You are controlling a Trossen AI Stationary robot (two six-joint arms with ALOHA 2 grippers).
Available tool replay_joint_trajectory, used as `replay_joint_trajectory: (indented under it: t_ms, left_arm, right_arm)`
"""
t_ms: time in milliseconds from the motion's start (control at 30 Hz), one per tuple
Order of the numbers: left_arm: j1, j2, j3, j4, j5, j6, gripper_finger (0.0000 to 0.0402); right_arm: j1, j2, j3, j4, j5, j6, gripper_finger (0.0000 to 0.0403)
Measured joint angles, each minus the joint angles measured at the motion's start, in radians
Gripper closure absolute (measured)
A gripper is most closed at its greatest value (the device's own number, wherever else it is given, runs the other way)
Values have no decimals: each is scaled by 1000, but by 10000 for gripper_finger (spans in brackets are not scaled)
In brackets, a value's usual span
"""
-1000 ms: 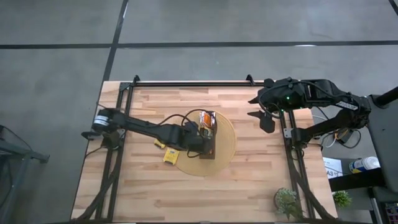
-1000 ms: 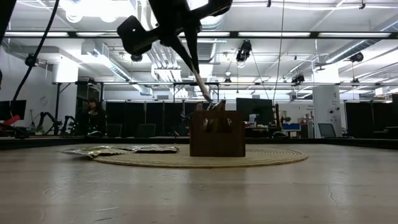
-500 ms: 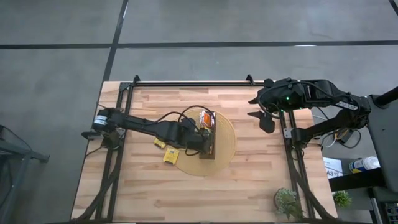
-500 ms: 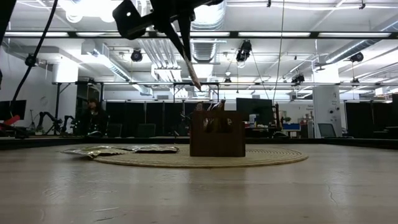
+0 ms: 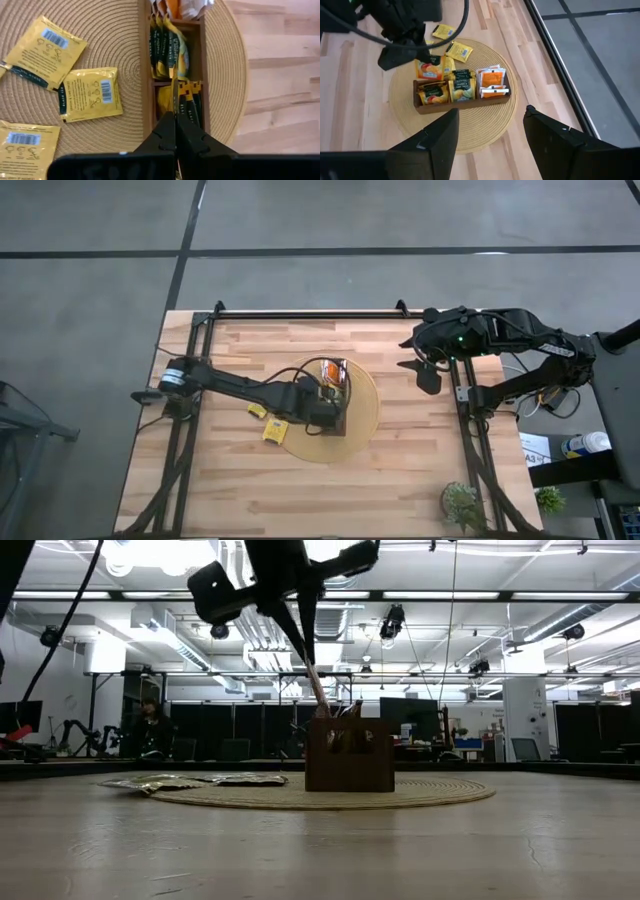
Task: Pick & Place Tea
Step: Put the orange tea bag into the bottom section of the wooden organizer
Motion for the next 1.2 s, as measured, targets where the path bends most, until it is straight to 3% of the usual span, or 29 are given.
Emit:
replay_joint_trajectory:
  t_ms: [533, 1200]
  left_arm:
    - [0, 79, 2, 34, 25, -45, 401]
    - [1, 79, 0, 30, -3, 12, 401]
  right_arm:
    - [0, 0, -11, -1, 0, -4, 183]
    - [0, 0, -11, 0, 0, -25, 183]
